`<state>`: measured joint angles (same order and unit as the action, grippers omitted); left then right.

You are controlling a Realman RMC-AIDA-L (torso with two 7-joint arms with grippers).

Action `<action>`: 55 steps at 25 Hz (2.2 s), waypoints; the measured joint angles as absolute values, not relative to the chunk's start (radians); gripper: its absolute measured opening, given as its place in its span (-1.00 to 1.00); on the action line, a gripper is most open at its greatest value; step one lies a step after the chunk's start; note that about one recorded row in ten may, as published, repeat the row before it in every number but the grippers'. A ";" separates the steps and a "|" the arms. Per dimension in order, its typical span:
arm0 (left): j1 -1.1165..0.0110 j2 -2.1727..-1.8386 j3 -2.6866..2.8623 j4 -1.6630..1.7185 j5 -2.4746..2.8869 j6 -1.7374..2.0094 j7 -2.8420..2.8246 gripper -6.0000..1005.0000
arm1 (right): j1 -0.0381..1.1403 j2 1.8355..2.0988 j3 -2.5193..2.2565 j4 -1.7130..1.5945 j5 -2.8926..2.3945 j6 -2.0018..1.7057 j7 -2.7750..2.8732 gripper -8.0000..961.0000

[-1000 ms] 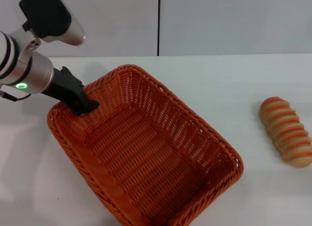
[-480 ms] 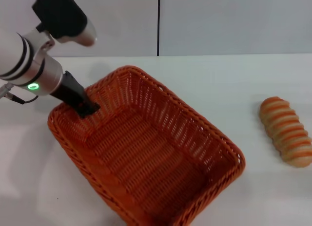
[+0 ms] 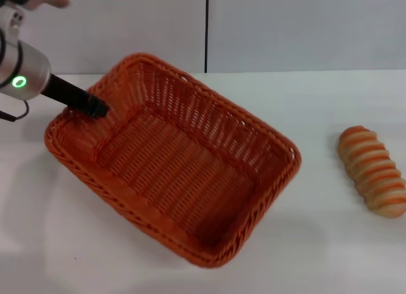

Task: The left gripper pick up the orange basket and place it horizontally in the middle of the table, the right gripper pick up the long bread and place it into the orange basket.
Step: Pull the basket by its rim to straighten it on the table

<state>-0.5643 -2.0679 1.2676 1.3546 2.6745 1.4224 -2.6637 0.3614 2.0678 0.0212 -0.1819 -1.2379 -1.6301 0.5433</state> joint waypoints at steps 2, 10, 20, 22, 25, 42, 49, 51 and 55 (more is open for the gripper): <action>-0.562 -2.066 1.234 1.355 2.677 1.430 -2.700 -0.59 | 0.374 2.068 0.019 -0.222 -1.241 -1.623 0.578 0.17; -0.496 -2.064 1.159 1.415 2.686 1.496 -2.843 -0.66 | 0.412 2.064 0.005 -0.270 -1.250 -1.584 0.582 0.17; -0.386 -2.076 1.159 1.537 2.676 1.551 -2.881 -0.68 | 0.446 2.057 -0.109 -0.281 -1.253 -1.552 0.577 0.17; -0.375 -2.077 1.158 1.544 2.672 1.552 -2.882 -0.68 | 0.457 2.057 -0.138 -0.282 -1.253 -1.542 0.577 0.17; -0.322 -2.079 1.145 1.560 2.645 1.558 -2.883 -0.68 | 0.465 2.057 -0.159 -0.282 -1.253 -1.532 0.577 0.17; -0.203 -2.071 1.172 1.597 2.505 1.557 -2.881 -0.73 | 0.485 2.068 -0.207 -0.282 -1.250 -1.504 0.576 0.17; -0.210 -2.069 1.197 1.583 2.498 1.563 -2.880 -0.62 | 0.484 2.071 -0.207 -0.279 -1.248 -1.503 0.568 0.17; -0.211 -2.068 1.181 1.581 2.493 1.565 -2.880 -0.58 | 0.484 2.071 -0.207 -0.279 -1.248 -1.503 0.568 0.17; -0.210 -2.065 1.141 1.579 2.470 1.571 -2.877 -0.52 | 0.483 2.073 -0.207 -0.277 -1.247 -1.503 0.568 0.17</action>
